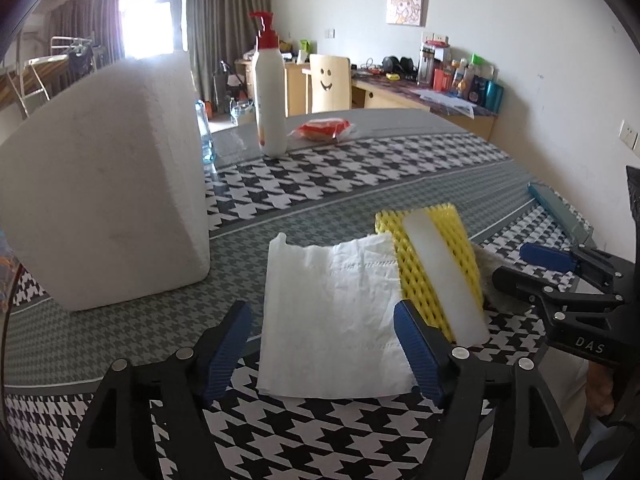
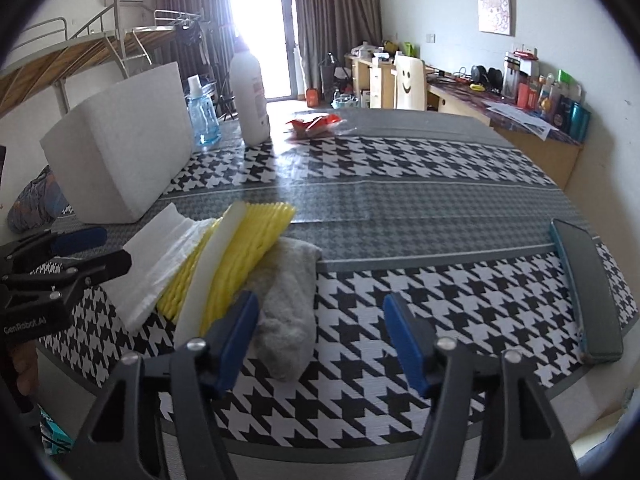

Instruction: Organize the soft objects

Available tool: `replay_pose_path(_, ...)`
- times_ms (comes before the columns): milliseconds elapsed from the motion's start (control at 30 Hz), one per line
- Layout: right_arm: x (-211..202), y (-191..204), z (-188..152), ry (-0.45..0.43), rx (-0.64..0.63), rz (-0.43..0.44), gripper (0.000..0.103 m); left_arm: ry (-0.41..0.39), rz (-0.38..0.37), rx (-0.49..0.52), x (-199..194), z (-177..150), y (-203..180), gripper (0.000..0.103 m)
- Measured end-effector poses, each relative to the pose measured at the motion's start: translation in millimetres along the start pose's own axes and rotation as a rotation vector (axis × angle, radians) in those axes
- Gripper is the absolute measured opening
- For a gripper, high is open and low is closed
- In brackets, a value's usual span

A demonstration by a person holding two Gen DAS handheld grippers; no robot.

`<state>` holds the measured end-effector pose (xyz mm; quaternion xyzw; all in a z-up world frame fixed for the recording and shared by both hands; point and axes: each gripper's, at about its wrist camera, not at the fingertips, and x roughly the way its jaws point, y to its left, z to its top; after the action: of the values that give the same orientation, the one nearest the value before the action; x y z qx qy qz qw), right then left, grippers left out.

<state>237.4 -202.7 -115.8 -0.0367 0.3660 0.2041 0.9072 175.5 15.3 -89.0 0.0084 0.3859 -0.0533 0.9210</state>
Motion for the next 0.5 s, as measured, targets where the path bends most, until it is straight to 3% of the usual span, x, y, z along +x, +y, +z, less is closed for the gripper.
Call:
replay_pose_path(200,8,3,-1,0.032,-0.01,0.022,0.05,0.051,0.01,0.016,14,-3,-3,0.075)
replay_pose_path(500,17,4,-2,0.058,-0.019,0.041,0.038,0.104,0.006,-0.004,26,-7,1,0.074)
